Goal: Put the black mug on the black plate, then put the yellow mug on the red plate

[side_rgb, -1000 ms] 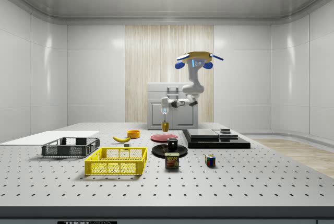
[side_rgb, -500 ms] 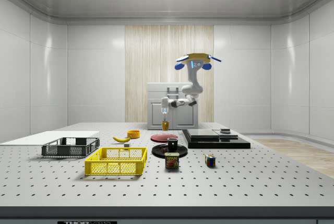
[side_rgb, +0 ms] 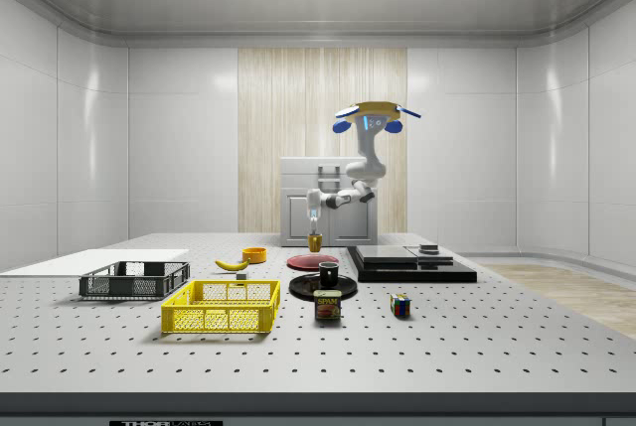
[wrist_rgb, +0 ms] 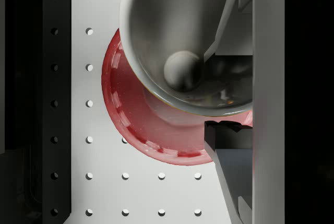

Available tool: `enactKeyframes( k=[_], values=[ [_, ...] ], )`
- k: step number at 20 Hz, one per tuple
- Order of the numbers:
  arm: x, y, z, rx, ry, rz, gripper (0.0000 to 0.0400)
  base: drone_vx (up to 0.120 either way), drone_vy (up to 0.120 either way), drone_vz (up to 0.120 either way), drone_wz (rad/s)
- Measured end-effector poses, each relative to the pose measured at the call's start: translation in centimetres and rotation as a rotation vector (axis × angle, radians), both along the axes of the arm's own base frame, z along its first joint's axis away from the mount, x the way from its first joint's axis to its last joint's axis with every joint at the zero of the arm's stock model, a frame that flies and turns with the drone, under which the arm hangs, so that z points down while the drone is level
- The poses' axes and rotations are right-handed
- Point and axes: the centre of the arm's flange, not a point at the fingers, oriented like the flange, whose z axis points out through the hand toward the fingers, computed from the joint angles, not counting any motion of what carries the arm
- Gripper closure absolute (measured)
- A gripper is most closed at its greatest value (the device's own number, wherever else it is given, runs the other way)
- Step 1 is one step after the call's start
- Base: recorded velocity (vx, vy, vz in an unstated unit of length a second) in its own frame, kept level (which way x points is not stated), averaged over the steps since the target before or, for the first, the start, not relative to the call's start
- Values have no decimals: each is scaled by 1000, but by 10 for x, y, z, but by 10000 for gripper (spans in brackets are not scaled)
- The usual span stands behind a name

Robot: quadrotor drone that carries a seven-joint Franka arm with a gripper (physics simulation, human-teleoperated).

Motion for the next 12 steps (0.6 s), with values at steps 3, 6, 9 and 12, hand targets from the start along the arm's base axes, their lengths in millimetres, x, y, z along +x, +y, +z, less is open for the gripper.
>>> enactKeyframes(
  k=[3, 6, 9, 12],
  values=[
    [0, 0, 12, 0, 0, 0, 290, 0, 0, 0, 0],
    [0, 0, 22, 0, 0, 0, 290, 0, 0, 0, 0],
    [0, 0, 30, 0, 0, 0, 137, 0, 0, 0, 0],
    [0, 0, 28, 0, 0, 0, 65, 0, 0, 0, 0]
  ],
)
